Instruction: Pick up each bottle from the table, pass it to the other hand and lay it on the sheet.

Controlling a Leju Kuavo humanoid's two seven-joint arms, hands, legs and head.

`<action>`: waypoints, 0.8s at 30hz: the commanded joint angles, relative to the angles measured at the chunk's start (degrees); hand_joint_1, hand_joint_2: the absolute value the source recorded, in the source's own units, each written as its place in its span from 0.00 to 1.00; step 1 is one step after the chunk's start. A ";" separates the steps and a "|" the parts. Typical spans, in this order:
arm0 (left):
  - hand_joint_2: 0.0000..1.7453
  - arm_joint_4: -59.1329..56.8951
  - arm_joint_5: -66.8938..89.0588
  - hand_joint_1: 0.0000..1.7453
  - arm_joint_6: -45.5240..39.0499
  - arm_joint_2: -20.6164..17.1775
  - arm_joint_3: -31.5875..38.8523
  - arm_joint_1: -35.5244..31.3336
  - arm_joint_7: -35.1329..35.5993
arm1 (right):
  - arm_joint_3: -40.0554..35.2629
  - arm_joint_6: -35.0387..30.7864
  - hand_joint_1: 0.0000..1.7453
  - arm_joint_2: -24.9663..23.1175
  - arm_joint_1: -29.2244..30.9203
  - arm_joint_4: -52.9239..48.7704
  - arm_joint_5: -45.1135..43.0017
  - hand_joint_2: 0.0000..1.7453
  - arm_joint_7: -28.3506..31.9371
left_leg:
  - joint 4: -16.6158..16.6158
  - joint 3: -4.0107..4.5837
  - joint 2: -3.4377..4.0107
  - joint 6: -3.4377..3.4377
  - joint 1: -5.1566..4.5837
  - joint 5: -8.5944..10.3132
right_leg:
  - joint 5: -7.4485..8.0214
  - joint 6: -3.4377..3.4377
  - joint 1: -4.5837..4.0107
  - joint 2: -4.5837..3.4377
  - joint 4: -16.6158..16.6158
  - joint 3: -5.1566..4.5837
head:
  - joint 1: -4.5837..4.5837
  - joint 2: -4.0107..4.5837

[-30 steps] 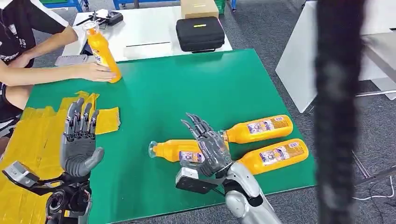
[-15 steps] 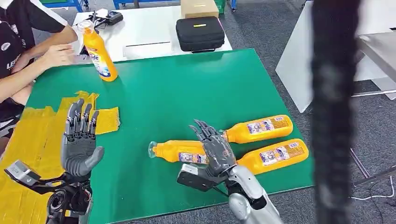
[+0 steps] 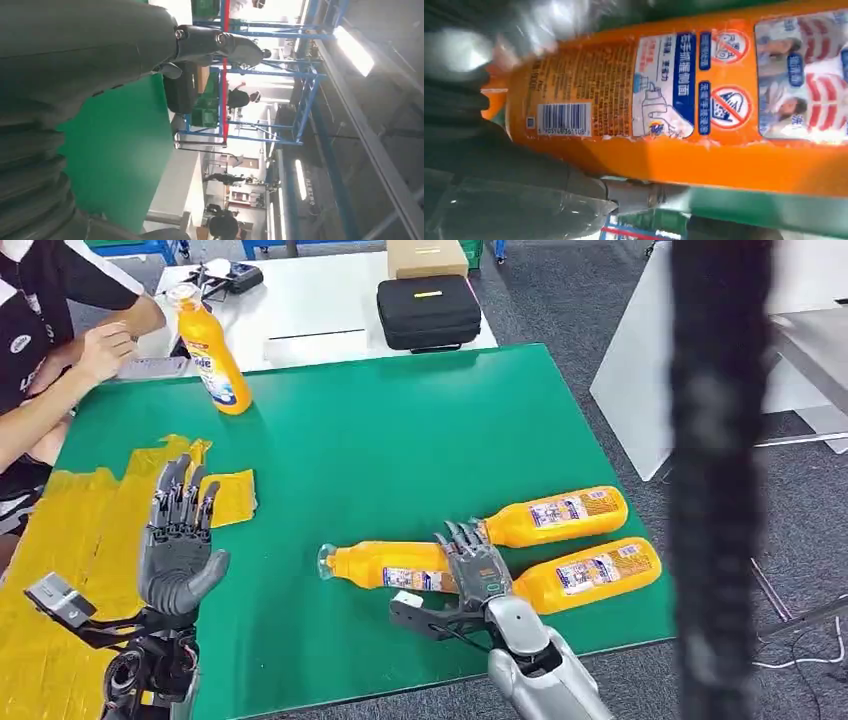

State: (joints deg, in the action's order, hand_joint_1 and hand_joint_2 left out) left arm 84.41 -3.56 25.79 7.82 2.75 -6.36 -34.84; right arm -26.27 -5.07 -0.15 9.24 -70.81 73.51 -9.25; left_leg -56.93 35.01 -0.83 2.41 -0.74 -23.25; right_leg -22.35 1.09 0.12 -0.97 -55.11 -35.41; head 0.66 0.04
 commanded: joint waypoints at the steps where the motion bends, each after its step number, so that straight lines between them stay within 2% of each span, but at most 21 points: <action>1: 1.00 -5.60 -0.25 0.00 -0.21 0.61 -0.58 -2.65 1.20 | 0.75 2.60 0.00 -2.12 5.62 18.93 1.65 1.00 -1.02 | 0.06 -0.41 0.04 -0.22 0.07 -0.09 | -0.07 -0.01 -0.08 0.13 0.11 0.42 | 0.00 0.00; 4: 1.00 -5.77 -0.22 0.00 -0.32 0.68 -0.90 -2.84 1.38 | 1.46 0.66 0.04 -2.93 6.71 21.94 1.94 1.00 -1.45 | 0.08 -0.49 0.03 -0.22 0.07 -0.07 | -0.06 -0.06 -0.09 0.13 0.13 0.43 | 0.00 0.00; 5: 1.00 -5.43 -0.21 0.00 -0.39 0.70 -0.97 -2.61 1.41 | 1.54 0.29 0.21 -3.13 6.89 22.41 2.23 1.00 -1.55 | 0.09 -0.56 0.09 -0.20 0.05 -0.08 | -0.07 -0.09 -0.06 0.09 0.13 0.45 | 0.00 0.00; 6: 1.00 -5.52 -0.21 0.00 -0.42 0.68 -1.07 -2.64 1.45 | 1.61 0.05 0.64 -3.24 7.07 22.84 2.36 1.00 -1.45 | 0.09 -0.64 0.12 -0.28 0.07 -0.08 | -0.07 -0.10 -0.08 0.15 0.14 0.54 | 0.00 0.00; 7: 1.00 -5.37 -0.23 0.00 -0.43 0.66 -1.09 -2.53 1.46 | 1.77 -0.06 0.77 -3.34 6.99 22.93 2.33 1.00 -1.21 | 0.07 -0.70 0.21 -0.24 0.07 -0.12 | -0.10 -0.18 -0.09 0.00 0.13 0.55 | 0.00 0.00; 10: 1.00 -5.36 -0.22 0.00 -0.43 0.60 -1.08 -2.46 1.45 | 1.77 -0.08 0.80 -3.36 6.90 22.98 2.36 1.00 -1.03 | 0.08 -0.83 0.16 -0.33 0.08 -0.13 | -0.11 -0.18 -0.10 0.06 0.14 0.66 | 0.00 0.00; 11: 1.00 -5.38 -0.22 0.00 -0.44 0.59 -1.07 -2.45 1.45 | 1.69 -0.10 0.93 -3.29 6.82 23.14 2.79 1.00 -0.72 | 0.08 -0.89 0.19 -0.29 0.06 -0.15 | -0.13 -0.17 -0.09 0.00 0.13 0.68 | 0.00 0.00; 12: 1.00 -5.33 -0.23 0.00 -0.44 0.64 -1.07 -2.38 1.46 | 1.64 -0.21 0.95 -3.25 6.76 23.18 2.93 1.00 -0.69 | 0.09 -0.88 0.13 -0.35 0.08 -0.13 | -0.12 -0.17 -0.10 0.10 0.14 0.67 | 0.00 0.00; 14: 1.00 -4.95 -0.27 0.00 -0.41 0.84 -0.99 -2.19 1.51 | 1.56 -0.29 0.93 -3.11 6.53 23.46 3.21 1.00 -0.40 | 0.07 -0.89 0.10 -0.42 0.10 -0.12 | -0.13 -0.17 -0.12 0.18 0.14 0.61 | 0.00 0.00; 16: 1.00 -4.97 -0.32 0.00 -0.38 1.00 -0.88 -2.36 1.66 | 1.59 -0.67 0.98 -3.14 6.51 23.69 3.45 1.00 -0.17 | 0.07 -1.00 0.22 -0.27 0.06 -0.15 | -0.12 -0.17 -0.09 -0.05 0.12 0.67 | 0.00 0.00; 24: 1.00 -5.06 -0.36 0.00 -0.31 0.89 -0.67 -2.37 1.83 | 2.35 -2.06 0.99 -3.51 6.26 22.84 3.80 1.00 0.47 | 0.11 -1.11 0.17 -0.22 0.08 -0.09 | -0.02 -0.14 -0.11 0.03 0.17 0.97 | 0.00 0.00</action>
State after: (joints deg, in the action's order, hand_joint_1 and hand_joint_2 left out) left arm 82.49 -3.91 25.62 8.66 2.27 -7.18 -33.33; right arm -25.20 -7.50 -3.37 17.77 -54.27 77.33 -9.03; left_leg -56.91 34.00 -0.48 2.34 -0.74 -23.32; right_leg -22.31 0.94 0.08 -1.22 -55.06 -34.64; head 0.66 0.04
